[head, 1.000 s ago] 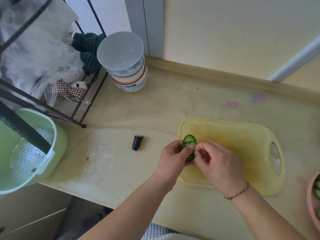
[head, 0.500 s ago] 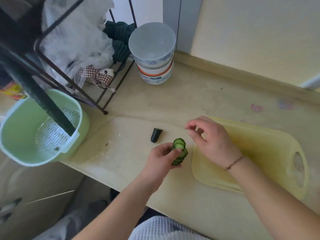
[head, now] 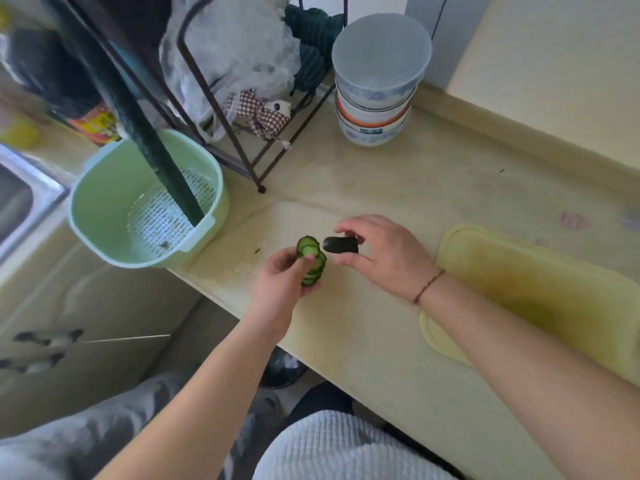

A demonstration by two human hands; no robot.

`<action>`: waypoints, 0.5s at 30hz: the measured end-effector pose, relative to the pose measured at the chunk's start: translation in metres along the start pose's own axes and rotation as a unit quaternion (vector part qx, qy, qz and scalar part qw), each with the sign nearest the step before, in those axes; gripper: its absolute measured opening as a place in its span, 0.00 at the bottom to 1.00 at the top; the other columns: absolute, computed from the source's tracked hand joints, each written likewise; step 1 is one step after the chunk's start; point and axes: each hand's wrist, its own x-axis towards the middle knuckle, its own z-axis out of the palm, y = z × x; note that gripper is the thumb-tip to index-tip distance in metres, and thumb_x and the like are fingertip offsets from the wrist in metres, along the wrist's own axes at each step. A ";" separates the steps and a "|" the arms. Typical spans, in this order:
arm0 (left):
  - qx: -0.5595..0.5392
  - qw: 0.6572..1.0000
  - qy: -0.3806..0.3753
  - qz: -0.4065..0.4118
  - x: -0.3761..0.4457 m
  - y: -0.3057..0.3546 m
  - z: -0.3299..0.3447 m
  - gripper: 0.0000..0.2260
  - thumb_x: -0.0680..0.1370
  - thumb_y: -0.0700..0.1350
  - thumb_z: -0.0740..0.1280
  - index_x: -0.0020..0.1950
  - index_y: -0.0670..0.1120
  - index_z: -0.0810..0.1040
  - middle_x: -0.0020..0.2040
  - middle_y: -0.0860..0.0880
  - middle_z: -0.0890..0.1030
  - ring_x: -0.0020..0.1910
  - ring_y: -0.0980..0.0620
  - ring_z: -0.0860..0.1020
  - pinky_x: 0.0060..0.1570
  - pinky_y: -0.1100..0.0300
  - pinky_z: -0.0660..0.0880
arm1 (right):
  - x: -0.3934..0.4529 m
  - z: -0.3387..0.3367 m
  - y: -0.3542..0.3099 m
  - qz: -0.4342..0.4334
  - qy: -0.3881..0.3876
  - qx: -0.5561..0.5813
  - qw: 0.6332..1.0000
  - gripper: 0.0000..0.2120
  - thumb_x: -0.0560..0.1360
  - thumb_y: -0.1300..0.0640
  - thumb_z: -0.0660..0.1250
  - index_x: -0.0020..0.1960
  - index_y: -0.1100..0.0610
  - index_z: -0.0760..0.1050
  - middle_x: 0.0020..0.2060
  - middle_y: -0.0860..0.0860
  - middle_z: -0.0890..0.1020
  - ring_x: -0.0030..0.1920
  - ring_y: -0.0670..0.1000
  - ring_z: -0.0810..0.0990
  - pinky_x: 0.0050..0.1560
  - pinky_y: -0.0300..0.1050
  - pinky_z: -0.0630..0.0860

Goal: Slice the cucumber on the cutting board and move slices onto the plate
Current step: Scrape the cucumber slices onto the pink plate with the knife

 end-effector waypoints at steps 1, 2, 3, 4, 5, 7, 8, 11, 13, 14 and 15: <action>-0.006 1.000 -0.005 0.000 -0.002 0.001 -0.001 0.04 0.83 0.39 0.66 0.54 0.42 0.80 0.52 0.42 0.83 0.47 0.50 0.81 0.42 0.61 0.80 | -0.003 0.001 -0.011 -0.002 -0.017 0.035 0.999 0.20 0.72 0.49 0.73 0.60 0.54 0.76 0.50 0.48 0.81 0.49 0.48 0.77 0.50 0.40 0.73; -0.017 1.000 -0.007 -0.001 -0.004 0.002 -0.002 0.06 0.83 0.39 0.64 0.55 0.41 0.80 0.52 0.42 0.83 0.47 0.50 0.82 0.43 0.60 0.80 | -0.006 0.003 -0.021 -0.008 -0.033 0.055 0.998 0.19 0.72 0.50 0.74 0.60 0.55 0.75 0.49 0.48 0.81 0.48 0.48 0.78 0.48 0.34 0.72; -0.034 0.999 -0.006 -0.007 -0.009 0.002 -0.004 0.07 0.84 0.40 0.62 0.55 0.41 0.80 0.52 0.41 0.83 0.47 0.49 0.82 0.43 0.59 0.80 | -0.009 0.007 -0.029 -0.017 -0.040 0.063 0.997 0.18 0.72 0.52 0.74 0.58 0.56 0.75 0.48 0.48 0.80 0.46 0.47 0.77 0.46 0.30 0.70; -0.056 0.998 -0.004 -0.012 -0.013 0.001 -0.006 0.10 0.85 0.42 0.61 0.56 0.40 0.80 0.53 0.40 0.83 0.48 0.47 0.83 0.44 0.58 0.80 | -0.012 0.012 -0.035 -0.027 -0.038 0.064 0.997 0.16 0.71 0.53 0.74 0.56 0.56 0.75 0.47 0.48 0.79 0.45 0.47 0.77 0.44 0.30 0.70; -0.081 0.997 -0.007 -0.014 -0.019 0.000 -0.008 0.13 0.86 0.45 0.59 0.57 0.40 0.80 0.53 0.40 0.84 0.50 0.46 0.84 0.44 0.57 0.81 | -0.015 0.017 -0.041 -0.035 -0.035 0.064 0.997 0.15 0.71 0.55 0.75 0.54 0.57 0.76 0.47 0.49 0.79 0.44 0.47 0.76 0.45 0.31 0.70; -0.109 0.994 -0.017 -0.001 -0.035 -0.008 -0.015 0.15 0.86 0.49 0.59 0.58 0.40 0.80 0.50 0.42 0.85 0.50 0.47 0.84 0.44 0.57 0.80 | -0.022 0.030 -0.052 -0.046 -0.040 0.061 0.996 0.14 0.70 0.56 0.75 0.54 0.57 0.77 0.48 0.49 0.78 0.45 0.48 0.77 0.47 0.36 0.73; -0.105 0.994 -0.012 0.010 -0.043 -0.015 -0.019 0.15 0.86 0.48 0.60 0.58 0.40 0.80 0.49 0.43 0.85 0.49 0.48 0.84 0.43 0.57 0.80 | -0.028 0.037 -0.057 -0.052 -0.046 0.061 0.996 0.14 0.70 0.56 0.75 0.54 0.57 0.77 0.48 0.49 0.78 0.45 0.48 0.77 0.48 0.37 0.73; -0.118 0.992 0.025 0.029 -0.066 -0.039 -0.035 0.12 0.84 0.45 0.63 0.58 0.38 0.80 0.49 0.43 0.85 0.48 0.48 0.83 0.42 0.58 0.80 | -0.046 0.060 -0.073 -0.058 -0.055 0.074 0.994 0.14 0.70 0.56 0.75 0.54 0.57 0.77 0.47 0.49 0.77 0.45 0.47 0.76 0.49 0.36 0.72; -0.140 0.989 0.039 0.031 -0.076 -0.054 -0.047 0.12 0.84 0.45 0.63 0.58 0.38 0.80 0.49 0.40 0.84 0.48 0.46 0.83 0.44 0.56 0.79 | -0.057 0.071 -0.081 -0.047 -0.067 0.095 0.992 0.17 0.69 0.54 0.76 0.54 0.56 0.76 0.48 0.46 0.75 0.45 0.44 0.74 0.48 0.30 0.70; -0.148 0.987 0.053 0.030 -0.080 -0.061 -0.054 0.12 0.85 0.45 0.62 0.57 0.38 0.81 0.49 0.40 0.83 0.48 0.46 0.82 0.45 0.55 0.79 | -0.064 0.075 -0.083 -0.042 -0.077 0.103 0.991 0.18 0.69 0.52 0.76 0.56 0.56 0.75 0.50 0.46 0.74 0.46 0.43 0.73 0.48 0.29 0.69; -0.160 0.984 0.074 0.029 -0.084 -0.067 -0.062 0.12 0.85 0.46 0.62 0.55 0.39 0.81 0.48 0.41 0.83 0.47 0.47 0.81 0.46 0.54 0.78 | -0.070 0.078 -0.083 -0.040 -0.082 0.106 0.990 0.20 0.70 0.50 0.75 0.58 0.54 0.75 0.52 0.45 0.74 0.46 0.42 0.73 0.47 0.28 0.69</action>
